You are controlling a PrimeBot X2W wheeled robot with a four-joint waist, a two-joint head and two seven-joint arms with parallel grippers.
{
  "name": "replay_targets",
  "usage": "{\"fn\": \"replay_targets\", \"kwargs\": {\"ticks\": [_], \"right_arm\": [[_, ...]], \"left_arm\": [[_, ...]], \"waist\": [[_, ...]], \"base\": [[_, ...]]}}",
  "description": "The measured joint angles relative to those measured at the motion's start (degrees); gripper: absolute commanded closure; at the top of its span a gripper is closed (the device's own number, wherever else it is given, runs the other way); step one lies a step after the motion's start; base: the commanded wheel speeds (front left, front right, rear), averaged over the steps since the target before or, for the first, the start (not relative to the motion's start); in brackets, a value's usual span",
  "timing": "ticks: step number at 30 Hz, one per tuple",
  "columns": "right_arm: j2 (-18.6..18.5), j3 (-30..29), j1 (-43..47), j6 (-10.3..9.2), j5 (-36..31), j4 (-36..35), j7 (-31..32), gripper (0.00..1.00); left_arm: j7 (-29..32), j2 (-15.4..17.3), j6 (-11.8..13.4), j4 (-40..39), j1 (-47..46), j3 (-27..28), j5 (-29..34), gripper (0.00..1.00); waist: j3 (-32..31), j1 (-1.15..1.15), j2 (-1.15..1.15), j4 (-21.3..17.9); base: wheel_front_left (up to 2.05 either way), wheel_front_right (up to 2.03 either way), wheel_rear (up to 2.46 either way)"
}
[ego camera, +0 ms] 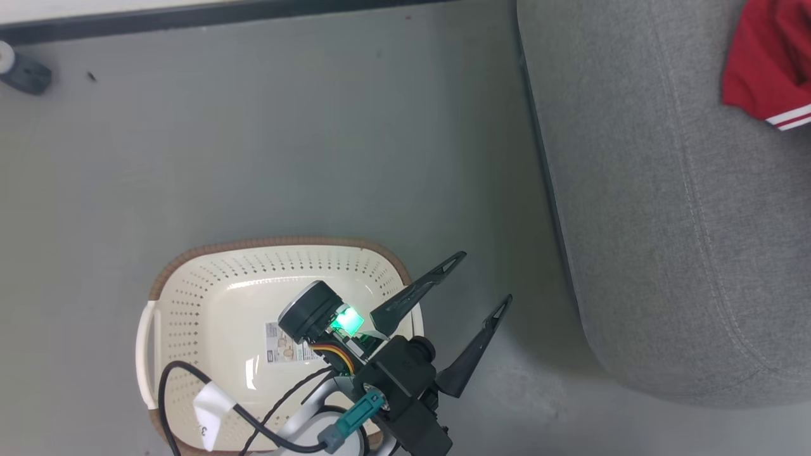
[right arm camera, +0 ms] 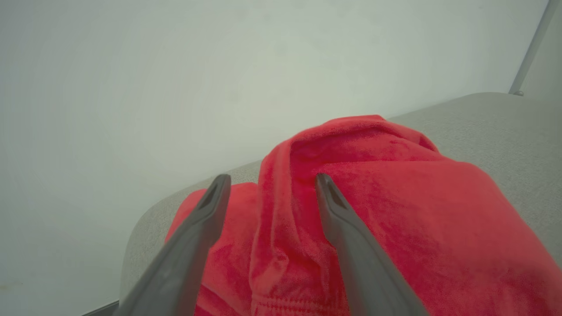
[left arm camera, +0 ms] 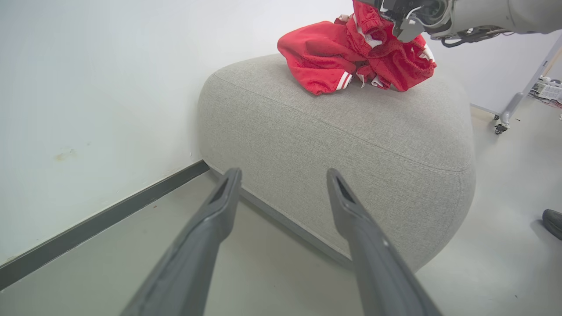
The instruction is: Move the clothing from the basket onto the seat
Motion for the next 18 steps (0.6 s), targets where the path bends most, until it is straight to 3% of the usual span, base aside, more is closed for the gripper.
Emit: {"fn": "replay_targets", "kwargs": {"ticks": [18], "right_arm": [[4.2,1.9,12.3,0.66,-3.8,-3.9,0.0,0.00]], "left_arm": [[-5.0,-1.1,1.3,5.3,4.0,2.2,-3.6,0.00]], "waist": [[-11.4,-0.01,-0.01,1.9]], "base": [[0.00,0.00,0.00]]}}
